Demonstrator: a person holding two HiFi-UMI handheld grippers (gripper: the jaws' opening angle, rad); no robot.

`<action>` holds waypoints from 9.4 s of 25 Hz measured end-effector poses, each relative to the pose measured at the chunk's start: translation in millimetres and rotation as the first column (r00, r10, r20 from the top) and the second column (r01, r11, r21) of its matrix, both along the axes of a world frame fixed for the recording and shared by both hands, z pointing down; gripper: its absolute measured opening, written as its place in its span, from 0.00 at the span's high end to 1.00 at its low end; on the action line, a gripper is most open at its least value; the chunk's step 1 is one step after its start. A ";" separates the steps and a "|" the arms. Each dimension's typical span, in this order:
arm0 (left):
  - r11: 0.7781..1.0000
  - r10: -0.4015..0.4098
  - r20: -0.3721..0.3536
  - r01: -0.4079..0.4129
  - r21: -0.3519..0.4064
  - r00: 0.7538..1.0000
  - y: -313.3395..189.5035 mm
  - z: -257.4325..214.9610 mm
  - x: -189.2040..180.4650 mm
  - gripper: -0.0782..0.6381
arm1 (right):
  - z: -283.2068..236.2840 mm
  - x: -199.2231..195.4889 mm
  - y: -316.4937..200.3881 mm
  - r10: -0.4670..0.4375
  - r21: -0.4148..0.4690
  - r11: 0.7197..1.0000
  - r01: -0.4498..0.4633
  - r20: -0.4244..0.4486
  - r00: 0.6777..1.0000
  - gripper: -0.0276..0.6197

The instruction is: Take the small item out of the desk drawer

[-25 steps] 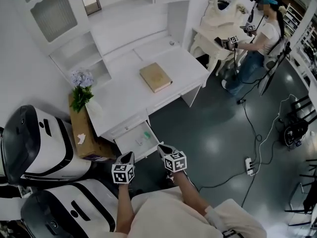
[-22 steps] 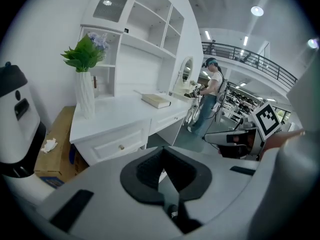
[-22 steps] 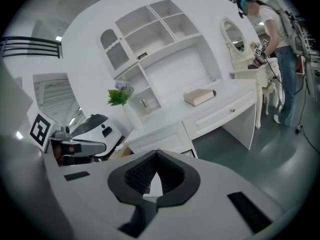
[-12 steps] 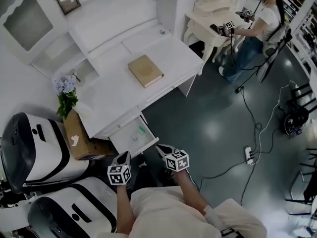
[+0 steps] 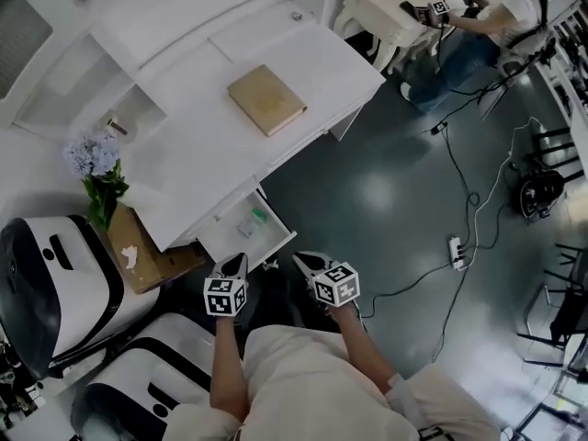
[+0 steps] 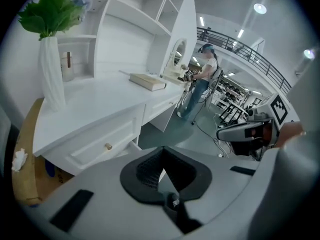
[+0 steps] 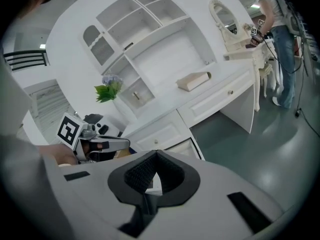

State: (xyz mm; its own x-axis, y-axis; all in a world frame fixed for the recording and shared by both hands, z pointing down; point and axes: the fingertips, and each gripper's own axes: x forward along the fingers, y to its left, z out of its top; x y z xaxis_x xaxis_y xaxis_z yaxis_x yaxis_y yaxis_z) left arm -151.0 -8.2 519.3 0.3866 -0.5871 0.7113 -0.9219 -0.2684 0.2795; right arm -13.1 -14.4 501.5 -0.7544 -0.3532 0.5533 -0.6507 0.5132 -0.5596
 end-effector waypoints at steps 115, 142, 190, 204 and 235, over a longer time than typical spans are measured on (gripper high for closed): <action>0.877 0.441 0.283 -0.343 -0.337 0.851 -81.6 464.2 -34.1 0.39 | 225.0 -12.2 46.4 0.099 -0.157 0.982 -0.105 -0.046 0.994 0.92; 0.968 0.251 0.276 -0.248 -0.045 0.928 -48.4 176.1 -17.6 0.39 | 95.7 -14.6 37.8 -0.160 0.083 0.982 0.171 -0.130 0.979 0.92; 0.988 0.032 0.205 -0.062 0.144 0.978 53.0 -66.0 59.1 0.39 | -55.6 35.2 49.1 -0.103 0.188 0.976 0.107 -0.029 0.994 0.92; 0.985 0.039 0.195 -0.070 0.158 0.980 67.5 -55.8 59.1 0.39 | -55.7 29.7 63.5 -0.150 0.211 0.965 0.159 -0.056 0.987 0.92; 0.989 0.060 0.192 -0.084 0.122 0.980 90.4 -36.9 70.2 0.39 | -43.6 30.4 76.1 -0.201 0.194 0.958 0.209 -0.059 0.978 0.92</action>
